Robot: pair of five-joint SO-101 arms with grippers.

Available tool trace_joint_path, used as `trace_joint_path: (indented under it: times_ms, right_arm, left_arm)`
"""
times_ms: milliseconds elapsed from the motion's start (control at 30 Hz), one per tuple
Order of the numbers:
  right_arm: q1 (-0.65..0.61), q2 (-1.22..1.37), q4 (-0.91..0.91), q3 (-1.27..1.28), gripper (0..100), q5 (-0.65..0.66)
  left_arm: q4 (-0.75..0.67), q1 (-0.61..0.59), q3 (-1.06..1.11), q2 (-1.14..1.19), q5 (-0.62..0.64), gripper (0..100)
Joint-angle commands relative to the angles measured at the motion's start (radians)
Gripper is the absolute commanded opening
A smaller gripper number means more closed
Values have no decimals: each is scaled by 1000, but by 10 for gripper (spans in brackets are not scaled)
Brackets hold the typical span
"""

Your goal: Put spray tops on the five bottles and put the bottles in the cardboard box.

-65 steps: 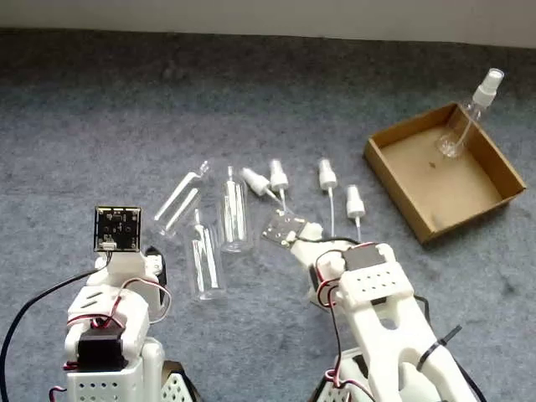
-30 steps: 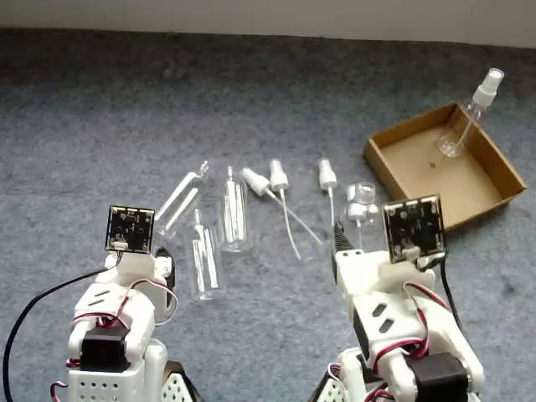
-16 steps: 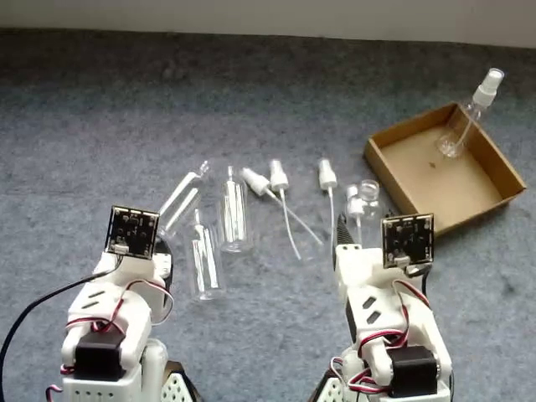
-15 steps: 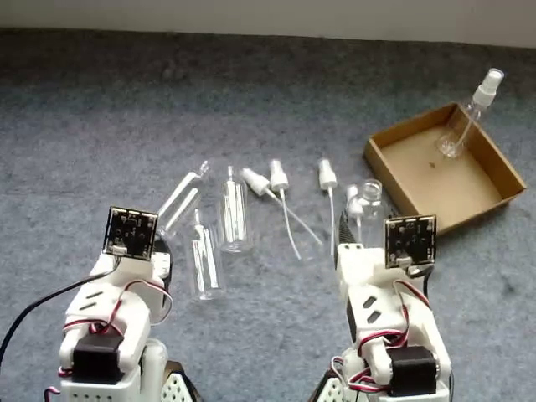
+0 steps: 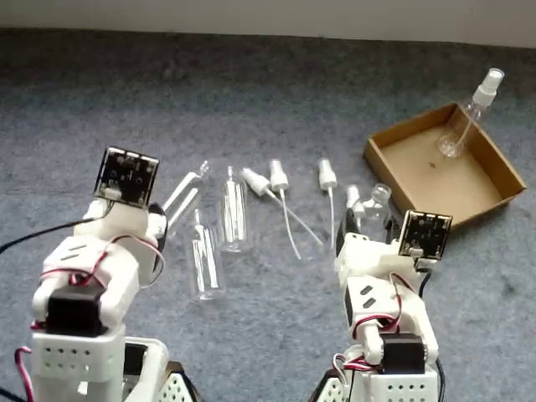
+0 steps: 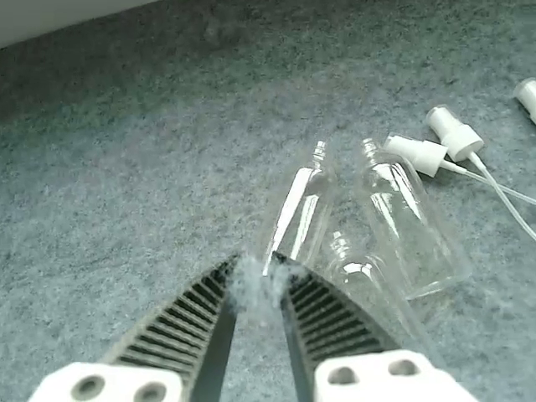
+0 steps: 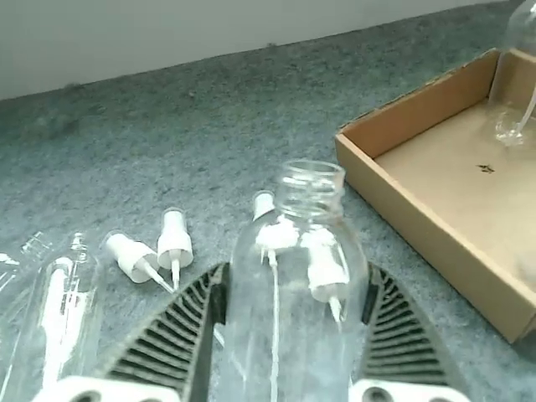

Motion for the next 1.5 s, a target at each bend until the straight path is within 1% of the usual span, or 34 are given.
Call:
trace_joint_path:
  times_ms: [0, 167, 233, 300, 367, 467, 567, 867, 1067, 1233, 1467]
  right_arm:
    - [15, -10, -33, -2, 142, -14]
    - [15, -10, -33, 15, 142, -14]
    - [15, -10, -33, 15, 142, -12]
    - [15, -10, -33, 18, 142, -12]
    - [15, -10, -33, 19, 142, -12]
    - [15, -10, -33, 19, 142, -12]
    - [15, -10, -33, 19, 142, -11]
    - [15, -10, -33, 21, 142, -9]
    - [15, -10, -33, 21, 142, -9]
    - [15, -10, -33, 21, 142, -9]
    - [15, -10, -33, 21, 142, -9]
  left_arm:
    - [8, 154, -199, 246, -11, 8]
    - [6, 323, -372, 512, 3, 8]
    - [6, 363, -460, 641, 52, 8]
    - [6, 378, -556, 779, 94, 9]
    - [8, 380, -656, 918, 127, 34]
    - [8, 381, -791, 1102, 206, 117]
    - [8, 381, -900, 1250, 259, 168]
    - [8, 381, -1199, 1578, 373, 175]
    - [6, 380, -1363, 1762, 528, 176]
    - [6, 378, -1449, 1885, 631, 176]
    - [8, 381, -1494, 1971, 638, 175]
